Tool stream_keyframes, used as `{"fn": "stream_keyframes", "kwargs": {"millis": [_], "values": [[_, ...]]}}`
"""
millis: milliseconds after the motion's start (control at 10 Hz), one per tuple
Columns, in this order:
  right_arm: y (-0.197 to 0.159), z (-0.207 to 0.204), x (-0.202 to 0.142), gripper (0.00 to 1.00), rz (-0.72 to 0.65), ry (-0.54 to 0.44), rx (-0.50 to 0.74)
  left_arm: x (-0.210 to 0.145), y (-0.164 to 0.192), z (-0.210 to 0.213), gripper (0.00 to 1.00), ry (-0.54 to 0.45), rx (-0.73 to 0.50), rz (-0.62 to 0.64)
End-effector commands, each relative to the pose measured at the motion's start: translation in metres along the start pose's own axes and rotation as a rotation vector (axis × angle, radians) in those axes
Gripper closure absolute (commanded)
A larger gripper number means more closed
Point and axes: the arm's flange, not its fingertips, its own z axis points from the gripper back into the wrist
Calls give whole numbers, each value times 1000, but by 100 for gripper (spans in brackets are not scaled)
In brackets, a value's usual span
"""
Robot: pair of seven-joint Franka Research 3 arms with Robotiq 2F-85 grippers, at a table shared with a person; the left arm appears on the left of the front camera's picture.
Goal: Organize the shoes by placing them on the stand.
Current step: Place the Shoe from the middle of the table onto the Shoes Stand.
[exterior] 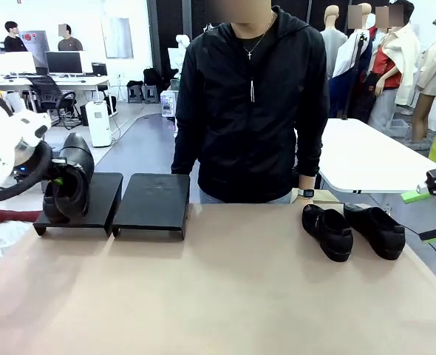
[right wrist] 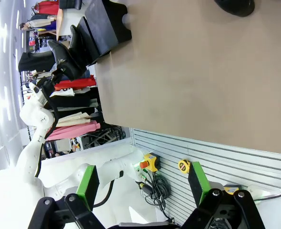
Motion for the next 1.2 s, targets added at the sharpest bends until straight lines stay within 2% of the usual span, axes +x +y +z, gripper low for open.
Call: {"fn": "stream_keyframes", "kwargs": {"millis": [0, 300, 500, 1000, 1100], "values": [[1, 1, 2, 0, 13, 0, 17, 18, -6, -19, 100, -26, -3, -16], [1, 1, 2, 0, 13, 0, 17, 29, -7, -51, 100, 33, 20, -8], [1, 1, 2, 0, 13, 0, 17, 33, -10, -68, 100, 33, 31, -9], [1, 1, 2, 0, 13, 0, 17, 39, -23, -82, 100, 49, 30, -18], [1, 1, 2, 0, 13, 0, 17, 40, -24, -83, 68, 43, 15, -3]]}}
